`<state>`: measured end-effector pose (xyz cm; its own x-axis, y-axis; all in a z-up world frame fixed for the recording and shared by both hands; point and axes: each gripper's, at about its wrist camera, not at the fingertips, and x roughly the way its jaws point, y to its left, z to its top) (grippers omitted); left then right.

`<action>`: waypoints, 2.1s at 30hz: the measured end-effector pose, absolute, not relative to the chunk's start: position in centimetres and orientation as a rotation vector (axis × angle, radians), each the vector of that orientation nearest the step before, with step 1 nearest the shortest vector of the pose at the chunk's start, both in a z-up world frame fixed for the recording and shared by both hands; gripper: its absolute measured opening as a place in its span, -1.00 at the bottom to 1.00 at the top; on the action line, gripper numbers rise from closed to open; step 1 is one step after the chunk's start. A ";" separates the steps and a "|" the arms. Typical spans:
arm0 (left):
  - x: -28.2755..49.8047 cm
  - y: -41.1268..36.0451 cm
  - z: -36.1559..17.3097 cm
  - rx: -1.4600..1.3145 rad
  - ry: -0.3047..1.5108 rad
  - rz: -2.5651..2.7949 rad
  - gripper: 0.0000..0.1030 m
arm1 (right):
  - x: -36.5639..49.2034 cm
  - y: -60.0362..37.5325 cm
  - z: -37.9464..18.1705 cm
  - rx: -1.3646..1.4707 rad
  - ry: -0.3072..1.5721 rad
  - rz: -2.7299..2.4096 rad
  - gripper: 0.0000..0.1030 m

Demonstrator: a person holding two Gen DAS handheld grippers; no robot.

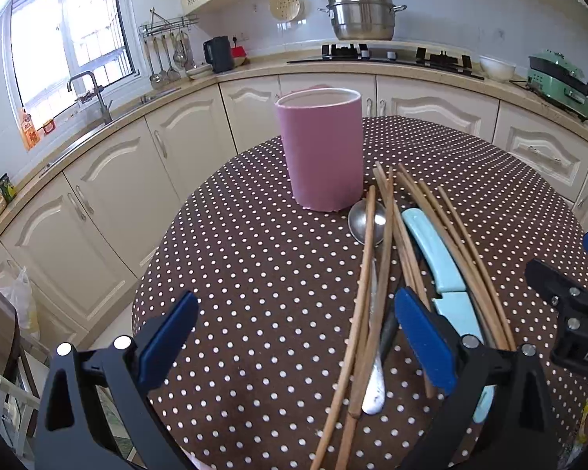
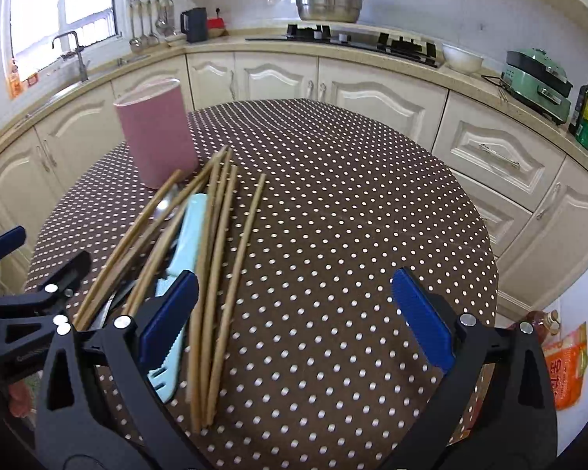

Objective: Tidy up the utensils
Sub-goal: 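Lower the left tool onto a wooden chopstick and close it while the right tool grasps another, then lift the held chopsticks with both tools and carry them above the pink cup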

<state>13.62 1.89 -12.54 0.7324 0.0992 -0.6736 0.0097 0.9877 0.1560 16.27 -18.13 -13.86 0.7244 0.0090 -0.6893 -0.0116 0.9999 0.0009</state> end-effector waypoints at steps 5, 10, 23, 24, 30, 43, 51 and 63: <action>15.3 1.9 -13.5 0.178 0.782 0.050 0.90 | 18.4 -18.5 -15.2 -0.025 0.809 -0.024 0.88; 16.5 2.0 -14.3 0.202 0.814 0.050 0.90 | 19.9 -18.6 -16.3 -0.031 0.861 -0.025 0.88; 18.4 3.3 -15.2 0.186 0.856 0.059 0.90 | 21.8 -17.2 -17.6 -0.074 0.928 -0.001 0.88; 18.6 3.5 -15.2 0.185 0.861 0.064 0.90 | 21.9 -17.1 -17.7 -0.078 0.935 -0.007 0.88; 19.6 3.9 -15.7 0.181 0.905 0.056 0.90 | 22.5 -17.2 -17.9 -0.072 0.962 -0.027 0.88; 21.5 4.7 -15.5 0.064 0.919 -0.041 -0.71 | 23.0 -15.8 -17.3 -0.074 0.984 0.122 -0.63; 21.1 5.1 -15.3 0.033 0.907 -0.100 -0.84 | 23.5 -17.1 -17.2 0.031 1.002 0.178 -0.89; 19.1 4.7 -15.0 -0.044 0.888 -0.169 -0.90 | 21.1 -18.8 -14.8 0.093 0.927 0.163 -0.89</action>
